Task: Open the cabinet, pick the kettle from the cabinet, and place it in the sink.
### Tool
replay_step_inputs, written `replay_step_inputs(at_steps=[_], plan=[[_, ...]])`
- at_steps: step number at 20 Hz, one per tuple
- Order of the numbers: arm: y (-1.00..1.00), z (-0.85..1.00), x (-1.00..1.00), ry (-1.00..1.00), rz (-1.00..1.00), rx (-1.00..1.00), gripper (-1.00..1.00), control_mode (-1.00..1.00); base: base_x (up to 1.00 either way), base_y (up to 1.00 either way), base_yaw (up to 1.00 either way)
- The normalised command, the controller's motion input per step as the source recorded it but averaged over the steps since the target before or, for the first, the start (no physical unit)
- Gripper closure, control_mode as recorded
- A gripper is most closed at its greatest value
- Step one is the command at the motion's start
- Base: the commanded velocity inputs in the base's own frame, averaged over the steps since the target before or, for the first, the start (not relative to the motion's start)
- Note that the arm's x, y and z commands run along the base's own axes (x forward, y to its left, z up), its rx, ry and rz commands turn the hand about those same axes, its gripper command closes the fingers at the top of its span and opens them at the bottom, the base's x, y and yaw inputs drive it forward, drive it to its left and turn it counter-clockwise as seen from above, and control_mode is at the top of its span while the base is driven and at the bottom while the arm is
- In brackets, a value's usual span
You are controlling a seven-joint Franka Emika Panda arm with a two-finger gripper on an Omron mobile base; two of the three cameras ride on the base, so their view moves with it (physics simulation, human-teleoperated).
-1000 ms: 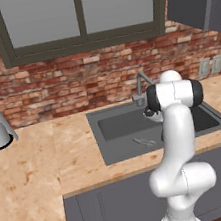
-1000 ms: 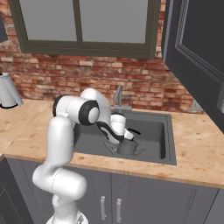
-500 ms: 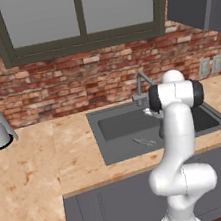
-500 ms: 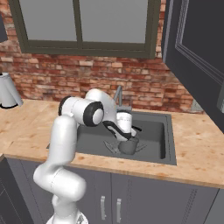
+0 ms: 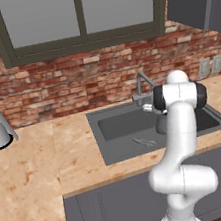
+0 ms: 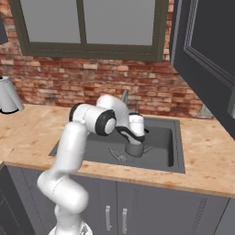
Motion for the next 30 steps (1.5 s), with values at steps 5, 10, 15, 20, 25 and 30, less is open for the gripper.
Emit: replay_step_inputs(at_steps=[5, 10, 15, 20, 25, 30], plan=[[0.00, -0.53, -0.16, -0.15, 0.10, 0.02, 1.00, -1.00, 0.00, 0.00, 0.00], [0.00, -0.57, -0.26, -0.15, 0.06, 0.00, 1.00, -1.00, 0.00, 0.00, 0.00], [0.00, -0.57, -0.30, -0.13, 0.02, 0.00, 1.00, -1.00, 0.00, 0.00, 0.00], [0.01, -0.56, -0.34, -0.08, 0.00, 0.00, 1.00, -1.00, 0.00, 0.00, 0.00], [0.06, -0.53, -0.30, -0.04, 0.00, 0.00, 1.00, -1.00, 0.00, 0.00, 0.00], [0.06, -0.47, -0.15, 0.00, 0.00, 0.00, 1.00, -1.00, 0.00, 0.00, 0.00]])
